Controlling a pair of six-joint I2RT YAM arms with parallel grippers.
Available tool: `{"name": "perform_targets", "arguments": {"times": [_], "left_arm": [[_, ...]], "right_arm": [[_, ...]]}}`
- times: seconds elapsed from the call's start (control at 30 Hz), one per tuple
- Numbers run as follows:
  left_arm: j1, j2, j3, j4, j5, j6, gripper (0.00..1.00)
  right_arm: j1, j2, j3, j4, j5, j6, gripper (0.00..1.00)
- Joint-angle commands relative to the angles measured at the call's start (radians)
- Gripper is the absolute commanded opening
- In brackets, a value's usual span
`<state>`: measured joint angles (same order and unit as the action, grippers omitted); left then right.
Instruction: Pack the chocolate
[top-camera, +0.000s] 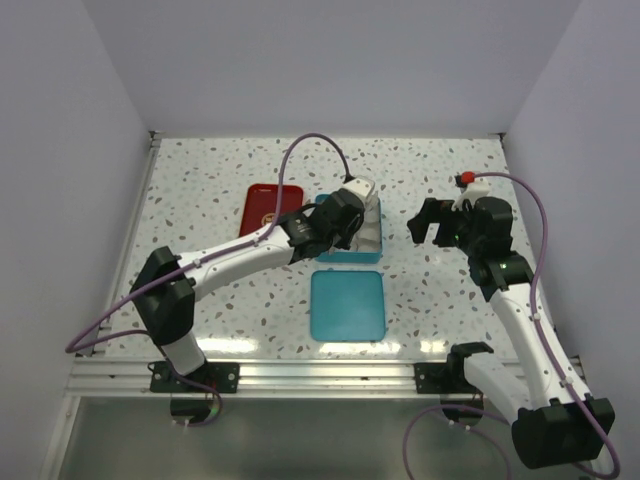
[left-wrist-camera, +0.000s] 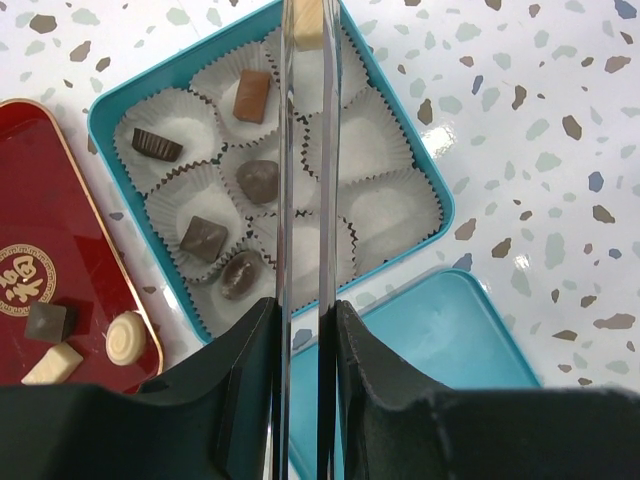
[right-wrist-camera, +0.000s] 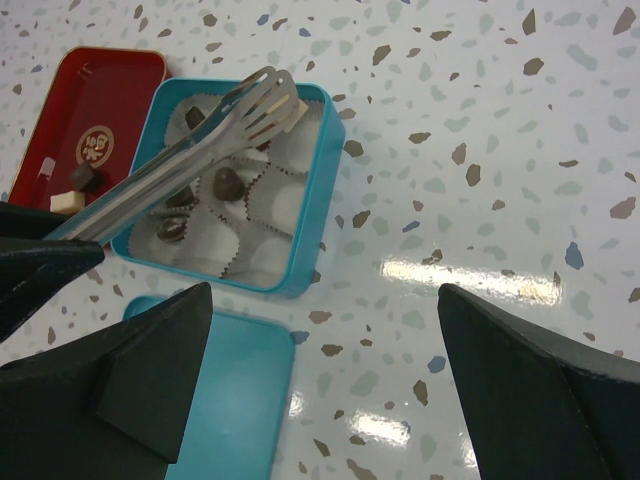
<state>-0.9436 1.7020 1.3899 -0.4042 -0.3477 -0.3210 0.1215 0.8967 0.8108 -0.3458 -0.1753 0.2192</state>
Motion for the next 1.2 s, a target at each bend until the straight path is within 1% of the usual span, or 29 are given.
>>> {"name": "perform_targets", "arguments": {"times": [0.0, 0.17, 0.3, 0.37, 0.6, 0.8, 0.97, 1.1, 1.17], "left_arm": [[-0.004, -0.001, 0.035, 0.059, -0.03, 0.011, 0.27], [-0.004, 0.027, 0.043, 0.067, -0.016, 0.011, 0.27], [-0.004, 0.035, 0.04, 0.064, -0.022, 0.005, 0.36], [-0.004, 0.035, 0.038, 0.064, -0.03, 0.007, 0.38], [-0.003, 0.041, 0.04, 0.07, -0.036, 0.01, 0.39], [-0.004, 0.018, 0.034, 0.048, -0.069, 0.008, 0.38], [0.008, -0.1, -0.021, 0.016, -0.145, -0.001, 0.37], [0.035, -0.217, -0.118, -0.028, -0.18, -0.055, 0.37], [0.049, -0.29, -0.196, -0.053, -0.194, -0.078, 0.37]], "right_arm": [[-0.002, -0.01, 0.005, 0.016, -0.015, -0.003, 0.99], [-0.002, -0.007, 0.004, 0.016, -0.016, -0.003, 0.99], [-0.003, -0.007, 0.005, 0.018, -0.016, -0.004, 0.99], [-0.002, -0.007, 0.004, 0.019, -0.018, -0.003, 0.99], [-0.002, -0.007, 0.002, 0.018, -0.02, -0.003, 0.99], [-0.002, -0.007, 0.002, 0.016, -0.02, -0.003, 0.99], [-0.002, -0.005, 0.004, 0.018, -0.02, -0.004, 0.99], [-0.002, -0.01, 0.004, 0.016, -0.016, -0.003, 0.99], [-0.002, -0.01, 0.002, 0.014, -0.016, -0.003, 0.99]]}}
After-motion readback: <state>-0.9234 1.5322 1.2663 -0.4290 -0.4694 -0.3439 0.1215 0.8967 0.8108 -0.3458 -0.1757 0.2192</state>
